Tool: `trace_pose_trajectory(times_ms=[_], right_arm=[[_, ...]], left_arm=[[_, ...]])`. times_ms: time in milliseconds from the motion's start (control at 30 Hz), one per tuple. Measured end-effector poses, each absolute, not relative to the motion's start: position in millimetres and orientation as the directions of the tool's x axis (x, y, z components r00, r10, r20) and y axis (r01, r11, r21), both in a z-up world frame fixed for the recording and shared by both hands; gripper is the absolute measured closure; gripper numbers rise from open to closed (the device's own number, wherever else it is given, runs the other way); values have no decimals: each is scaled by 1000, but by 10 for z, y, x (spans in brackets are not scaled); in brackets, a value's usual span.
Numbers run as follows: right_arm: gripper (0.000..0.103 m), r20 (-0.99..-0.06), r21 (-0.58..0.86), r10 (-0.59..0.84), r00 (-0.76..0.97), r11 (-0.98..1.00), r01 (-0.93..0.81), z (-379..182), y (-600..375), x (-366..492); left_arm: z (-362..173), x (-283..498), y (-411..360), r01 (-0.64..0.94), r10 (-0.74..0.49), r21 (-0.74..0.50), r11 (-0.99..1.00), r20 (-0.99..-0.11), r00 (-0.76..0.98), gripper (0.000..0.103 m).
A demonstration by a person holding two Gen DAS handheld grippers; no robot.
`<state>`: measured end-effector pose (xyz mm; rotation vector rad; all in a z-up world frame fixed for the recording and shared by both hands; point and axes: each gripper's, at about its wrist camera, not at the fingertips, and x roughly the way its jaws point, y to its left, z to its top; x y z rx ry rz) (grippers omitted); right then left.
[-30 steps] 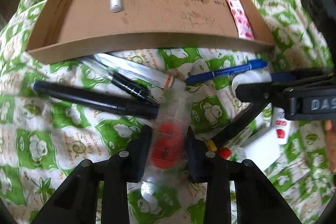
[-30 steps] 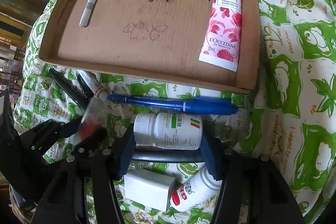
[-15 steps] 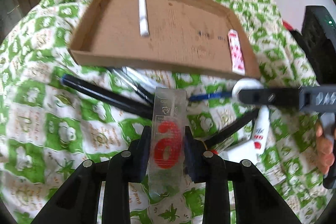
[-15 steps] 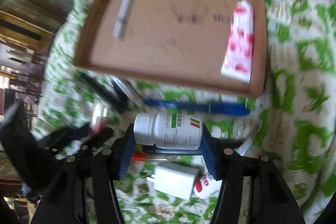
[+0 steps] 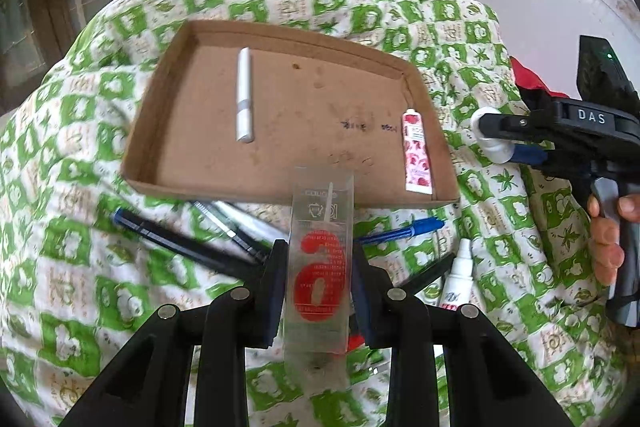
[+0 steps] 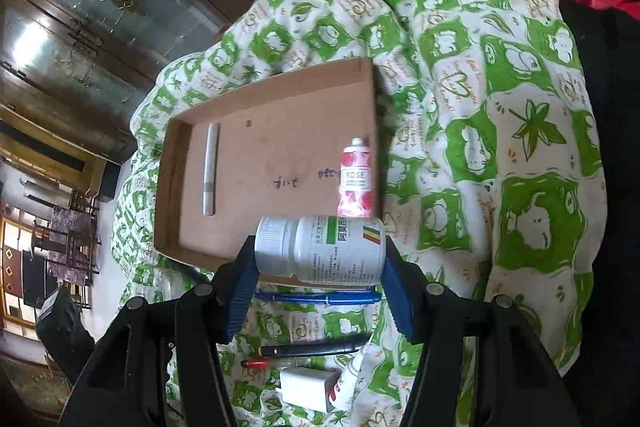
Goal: Organize rigid objects
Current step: 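Carry the clear box into the tray with the left tool while the right tool places the pill bottle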
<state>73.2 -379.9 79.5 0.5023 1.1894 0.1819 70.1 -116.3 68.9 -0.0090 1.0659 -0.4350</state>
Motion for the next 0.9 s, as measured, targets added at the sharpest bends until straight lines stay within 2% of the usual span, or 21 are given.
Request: trace_pose_trajectory(times_ms=[467, 900], right_arm=[[46, -834, 465, 394, 386, 879, 107, 795, -3817, 847], [46, -839, 429, 373, 397, 901, 61, 817, -3804, 1031]], left_arm=[[728, 886, -1535, 345, -269, -106, 933, -841, 470, 72], [667, 974, -1667, 355, -233, -57, 933, -847, 478, 72]])
